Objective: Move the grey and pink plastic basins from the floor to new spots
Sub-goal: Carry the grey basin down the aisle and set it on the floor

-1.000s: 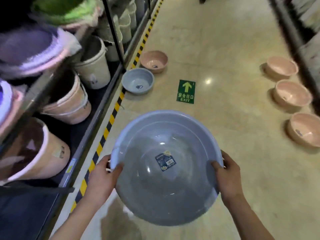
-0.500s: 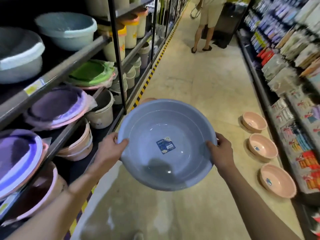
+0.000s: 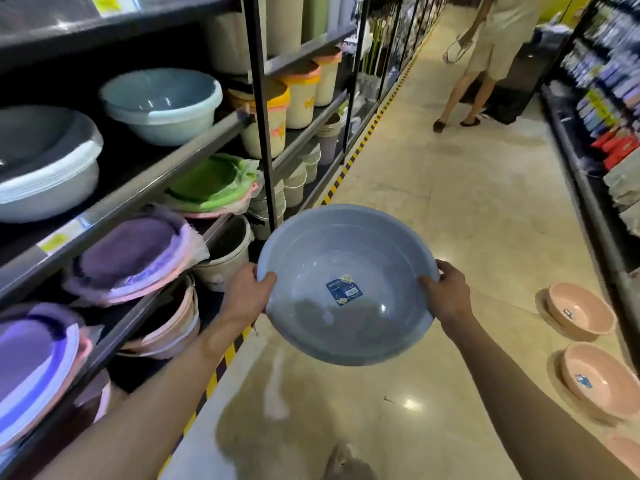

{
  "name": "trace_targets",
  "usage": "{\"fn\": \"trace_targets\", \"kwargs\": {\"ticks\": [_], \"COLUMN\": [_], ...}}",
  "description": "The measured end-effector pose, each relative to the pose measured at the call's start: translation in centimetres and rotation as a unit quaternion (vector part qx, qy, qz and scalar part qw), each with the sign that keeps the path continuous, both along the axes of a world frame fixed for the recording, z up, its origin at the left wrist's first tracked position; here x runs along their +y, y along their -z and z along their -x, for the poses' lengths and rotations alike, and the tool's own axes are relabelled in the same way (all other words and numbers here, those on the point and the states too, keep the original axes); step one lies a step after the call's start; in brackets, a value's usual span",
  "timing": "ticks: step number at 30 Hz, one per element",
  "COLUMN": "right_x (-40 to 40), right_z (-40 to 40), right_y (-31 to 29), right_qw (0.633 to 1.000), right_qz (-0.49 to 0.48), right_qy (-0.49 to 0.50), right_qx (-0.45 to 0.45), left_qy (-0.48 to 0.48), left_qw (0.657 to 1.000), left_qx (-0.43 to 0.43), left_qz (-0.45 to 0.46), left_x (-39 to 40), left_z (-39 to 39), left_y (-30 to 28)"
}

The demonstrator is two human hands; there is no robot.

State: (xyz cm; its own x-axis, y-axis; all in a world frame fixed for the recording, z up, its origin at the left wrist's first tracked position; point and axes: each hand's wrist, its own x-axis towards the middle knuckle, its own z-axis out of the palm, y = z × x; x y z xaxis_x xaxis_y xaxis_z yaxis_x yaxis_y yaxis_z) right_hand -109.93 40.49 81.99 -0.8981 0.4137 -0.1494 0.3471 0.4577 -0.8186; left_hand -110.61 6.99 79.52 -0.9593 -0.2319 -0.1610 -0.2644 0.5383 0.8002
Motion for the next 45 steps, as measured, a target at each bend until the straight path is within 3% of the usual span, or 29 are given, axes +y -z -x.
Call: {"fn": "trace_targets", "kwargs": {"ticks": [7, 15, 24, 26, 28, 34, 39, 45], "right_x": [1.0, -2.5, -7.2, -7.6, -7.9, -8.4, -8.3, -8.9], "right_z": [13.7, 27.3, 39.0, 44.2, 44.1, 50.5, 53.1, 55.2], "right_y": [0.8, 5.0, 12.6, 20.0, 20.4, 34.1, 45.3, 57.4], "right_qw": [0.996, 0.984, 0.956, 0.944, 0.939, 0.922, 0.914, 0.905], "right_qz": [-0.02, -0.036, -0.033, -0.049, -0.051, -0.032, -0.024, -0.015], "right_qy": [-0.089, -0.166, -0.236, -0.249, -0.258, -0.287, -0.299, -0.31], "right_qx": [-0.009, -0.049, -0.169, -0.213, -0.223, -0.259, -0.272, -0.29], "left_qy": [-0.062, -0.1, -0.113, -0.114, -0.117, -0.144, -0.227, -0.217], "left_qw": [0.998, 0.994, 0.982, 0.974, 0.971, 0.945, 0.912, 0.91], "left_qx": [0.017, -0.028, -0.147, -0.193, -0.209, -0.291, -0.318, -0.334], "left_qz": [0.029, 0.044, 0.031, 0.011, -0.01, -0.047, -0.12, -0.115], "left_x": [1.1, -1.6, -5.6, -6.5, -6.9, -6.7, -5.8, -6.2], "left_z": [8.6, 18.3, 27.3, 31.8, 31.3, 35.7, 36.9, 37.7], "left_y": [0.4, 4.8, 12.4, 19.9, 20.3, 34.1, 46.0, 58.5]}}
